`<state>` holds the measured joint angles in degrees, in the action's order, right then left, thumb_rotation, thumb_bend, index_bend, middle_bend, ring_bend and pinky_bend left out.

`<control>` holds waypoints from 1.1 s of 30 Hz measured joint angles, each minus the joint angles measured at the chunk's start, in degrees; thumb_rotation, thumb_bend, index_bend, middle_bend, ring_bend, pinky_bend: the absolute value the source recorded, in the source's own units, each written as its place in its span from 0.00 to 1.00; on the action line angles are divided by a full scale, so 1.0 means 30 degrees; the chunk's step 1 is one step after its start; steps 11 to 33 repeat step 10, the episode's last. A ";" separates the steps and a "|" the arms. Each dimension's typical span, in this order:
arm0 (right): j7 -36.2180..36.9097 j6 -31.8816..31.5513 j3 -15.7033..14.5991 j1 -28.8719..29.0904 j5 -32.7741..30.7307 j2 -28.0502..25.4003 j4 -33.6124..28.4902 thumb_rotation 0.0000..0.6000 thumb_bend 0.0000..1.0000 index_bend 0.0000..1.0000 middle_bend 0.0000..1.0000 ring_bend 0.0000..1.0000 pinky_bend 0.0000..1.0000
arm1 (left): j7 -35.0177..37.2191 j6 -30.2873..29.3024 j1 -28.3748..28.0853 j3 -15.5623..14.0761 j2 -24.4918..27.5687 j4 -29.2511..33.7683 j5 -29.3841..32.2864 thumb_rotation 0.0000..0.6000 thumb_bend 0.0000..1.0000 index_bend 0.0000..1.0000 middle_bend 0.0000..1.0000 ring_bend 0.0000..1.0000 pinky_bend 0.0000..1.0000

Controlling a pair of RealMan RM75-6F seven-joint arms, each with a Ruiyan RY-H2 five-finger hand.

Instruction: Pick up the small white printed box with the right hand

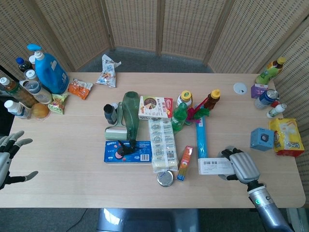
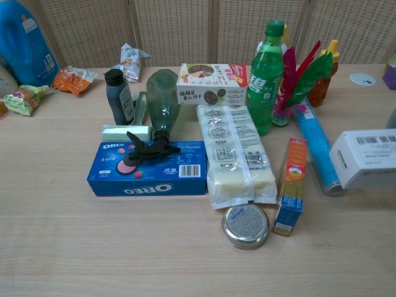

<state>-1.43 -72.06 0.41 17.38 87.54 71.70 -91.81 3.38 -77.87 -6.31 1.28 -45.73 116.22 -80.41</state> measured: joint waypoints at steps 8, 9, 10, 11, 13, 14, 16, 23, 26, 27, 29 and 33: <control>-0.0783 -0.0900 0.0770 -0.0021 0.0215 -0.2452 -0.3677 1.00 0.00 0.39 0.50 0.26 0.47 | 0.0285 0.0045 -0.0011 -0.0003 0.0117 -0.0054 -0.0071 1.00 0.00 0.21 0.00 0.00 0.00; -0.0935 -0.1007 0.0891 -0.0006 0.0273 -0.2790 -0.4191 1.00 0.00 0.39 0.50 0.26 0.47 | 0.0294 0.0050 -0.0012 -0.0007 0.0121 -0.0056 -0.0080 1.00 0.00 0.21 0.00 0.00 0.00; -0.1049 -0.1082 0.0980 0.0007 0.0319 -0.3028 -0.4556 1.00 0.00 0.39 0.50 0.26 0.47 | 0.0306 0.0051 -0.0009 -0.0015 0.0127 -0.0061 -0.0095 1.00 0.00 0.21 0.00 0.00 0.00; -0.1049 -0.1082 0.0980 0.0007 0.0319 -0.3028 -0.4556 1.00 0.00 0.39 0.50 0.26 0.47 | 0.0306 0.0051 -0.0009 -0.0015 0.0127 -0.0061 -0.0095 1.00 0.00 0.21 0.00 0.00 0.00; -0.1049 -0.1082 0.0980 0.0007 0.0319 -0.3028 -0.4556 1.00 0.00 0.39 0.50 0.26 0.47 | 0.0306 0.0051 -0.0009 -0.0015 0.0127 -0.0061 -0.0095 1.00 0.00 0.21 0.00 0.00 0.00; -0.1049 -0.1082 0.0980 0.0007 0.0319 -0.3028 -0.4556 1.00 0.00 0.39 0.50 0.26 0.47 | 0.0306 0.0051 -0.0009 -0.0015 0.0127 -0.0061 -0.0095 1.00 0.00 0.21 0.00 0.00 0.00; -0.1049 -0.1082 0.0980 0.0007 0.0319 -0.3028 -0.4556 1.00 0.00 0.39 0.50 0.26 0.47 | 0.0306 0.0051 -0.0009 -0.0015 0.0127 -0.0061 -0.0095 1.00 0.00 0.21 0.00 0.00 0.00; -0.1049 -0.1082 0.0980 0.0007 0.0319 -0.3028 -0.4556 1.00 0.00 0.39 0.50 0.26 0.47 | 0.0306 0.0051 -0.0009 -0.0015 0.0127 -0.0061 -0.0095 1.00 0.00 0.21 0.00 0.00 0.00; -0.1049 -0.1082 0.0980 0.0007 0.0319 -0.3028 -0.4556 1.00 0.00 0.39 0.50 0.26 0.47 | 0.0306 0.0051 -0.0009 -0.0015 0.0127 -0.0061 -0.0095 1.00 0.00 0.21 0.00 0.00 0.00; -0.1049 -0.1082 0.0980 0.0007 0.0319 -0.3028 -0.4556 1.00 0.00 0.39 0.50 0.26 0.47 | 0.0306 0.0051 -0.0009 -0.0015 0.0127 -0.0061 -0.0095 1.00 0.00 0.21 0.00 0.00 0.00; -0.1049 -0.1082 0.0980 0.0007 0.0319 -0.3028 -0.4556 1.00 0.00 0.39 0.50 0.26 0.47 | 0.0306 0.0051 -0.0009 -0.0015 0.0127 -0.0061 -0.0095 1.00 0.00 0.21 0.00 0.00 0.00; -0.1049 -0.1082 0.0980 0.0007 0.0319 -0.3028 -0.4556 1.00 0.00 0.39 0.50 0.26 0.47 | 0.0306 0.0051 -0.0009 -0.0015 0.0127 -0.0061 -0.0095 1.00 0.00 0.21 0.00 0.00 0.00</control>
